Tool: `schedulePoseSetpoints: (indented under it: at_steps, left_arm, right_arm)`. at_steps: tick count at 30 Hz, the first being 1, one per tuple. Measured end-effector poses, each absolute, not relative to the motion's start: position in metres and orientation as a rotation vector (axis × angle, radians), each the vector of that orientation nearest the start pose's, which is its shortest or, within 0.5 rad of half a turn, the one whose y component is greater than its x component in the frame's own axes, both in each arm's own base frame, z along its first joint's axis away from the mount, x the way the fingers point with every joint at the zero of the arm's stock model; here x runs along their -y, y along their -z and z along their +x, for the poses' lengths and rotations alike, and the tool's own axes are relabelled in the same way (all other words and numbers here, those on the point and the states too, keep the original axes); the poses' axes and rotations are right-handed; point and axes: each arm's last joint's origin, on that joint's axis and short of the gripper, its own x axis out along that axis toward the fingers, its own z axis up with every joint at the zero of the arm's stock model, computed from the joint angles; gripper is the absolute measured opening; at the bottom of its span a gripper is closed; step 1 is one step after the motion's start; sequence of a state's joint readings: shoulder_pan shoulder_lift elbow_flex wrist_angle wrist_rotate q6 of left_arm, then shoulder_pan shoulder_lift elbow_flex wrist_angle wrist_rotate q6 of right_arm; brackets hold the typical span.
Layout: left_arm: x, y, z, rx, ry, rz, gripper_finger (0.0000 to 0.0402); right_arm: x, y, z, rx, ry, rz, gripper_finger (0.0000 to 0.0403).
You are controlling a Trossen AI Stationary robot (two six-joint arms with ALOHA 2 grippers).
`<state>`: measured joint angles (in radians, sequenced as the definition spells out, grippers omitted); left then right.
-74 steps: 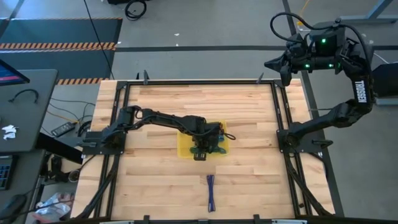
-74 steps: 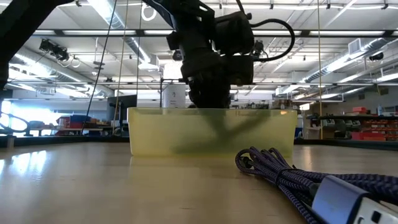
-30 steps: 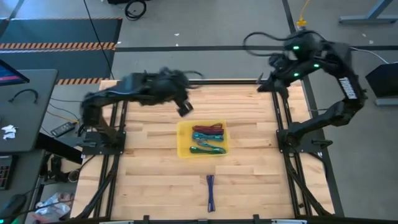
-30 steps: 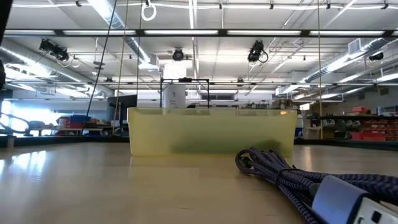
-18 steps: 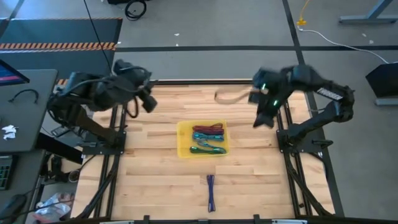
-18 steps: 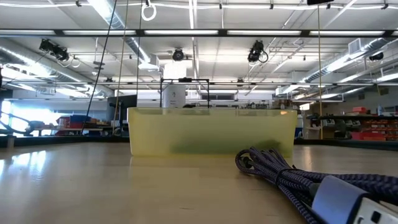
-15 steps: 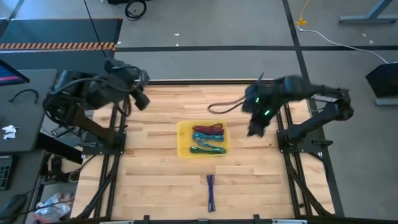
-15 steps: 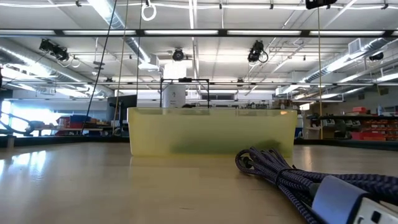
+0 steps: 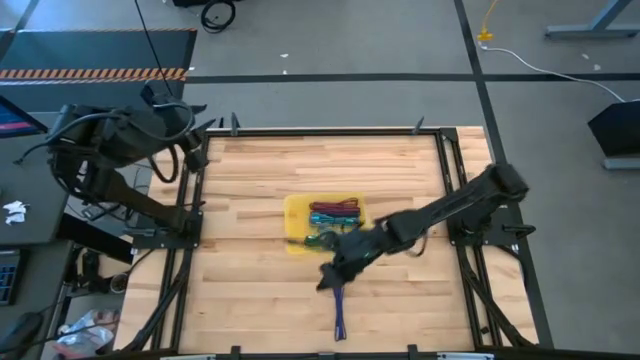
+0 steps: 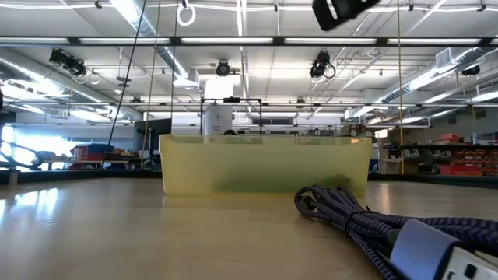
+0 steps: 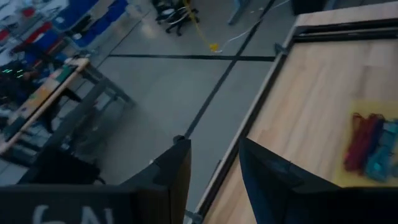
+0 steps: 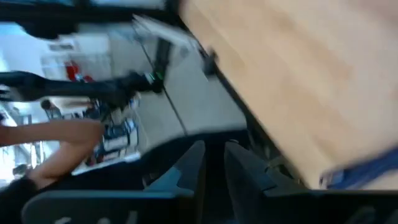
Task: Pick and place USB-C Cables
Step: Put the purple charger cable into the yellow bin
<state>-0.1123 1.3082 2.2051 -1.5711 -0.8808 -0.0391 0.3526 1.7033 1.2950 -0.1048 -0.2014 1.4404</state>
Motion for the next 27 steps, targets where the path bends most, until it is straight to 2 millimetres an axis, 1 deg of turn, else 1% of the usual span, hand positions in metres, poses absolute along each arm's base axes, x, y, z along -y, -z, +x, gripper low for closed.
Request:
schedulePoseSetpoints:
  at_steps: [4,6,8,11,14,17,22,24,27]
  left_arm:
    - [-0.008,-0.535,0.117,-0.583,-0.685,0.268,0.0142]
    - [-0.008,-0.536,0.114,-0.578,-0.669,0.262,0.0142]
    - [-0.008,-0.536,0.111,-0.577,-0.664,0.27,0.0142]
    - [-0.009,-0.537,0.108,-0.57,-0.665,0.268,0.0142]
    - [-0.009,-0.537,0.107,-0.568,-0.666,0.267,0.0142]
    - [-0.009,-0.537,0.108,-0.57,-0.666,0.268,0.0142]
    - [-0.009,-0.537,0.108,-0.57,-0.668,0.269,0.0142]
    - [-0.009,-0.537,0.108,-0.57,-0.671,0.267,0.0142]
    - [-0.009,-0.537,0.108,-0.567,-0.685,0.269,0.0142]
  right_arm:
    - [-0.161,-0.239,0.38,-1.0,-0.067,1.432,0.0083]
    - [-0.17,-0.223,0.385,-1.079,-0.051,1.454,0.0088]
    - [-0.177,-0.211,0.389,-1.13,-0.047,1.475,0.009]
    - [-0.185,-0.192,0.389,-1.24,-0.017,1.506,0.0092]
    - [-0.193,-0.173,0.383,-1.381,0.051,1.517,0.0094]
    - [-0.198,-0.163,0.377,-1.451,0.133,1.509,0.0097]
    - [-0.196,-0.156,0.368,-1.416,0.323,1.455,0.0105]
    - [-0.195,-0.155,0.368,-1.398,0.355,1.442,0.0109]
    - [-0.195,-0.147,0.368,-1.388,0.393,1.434,0.0117]
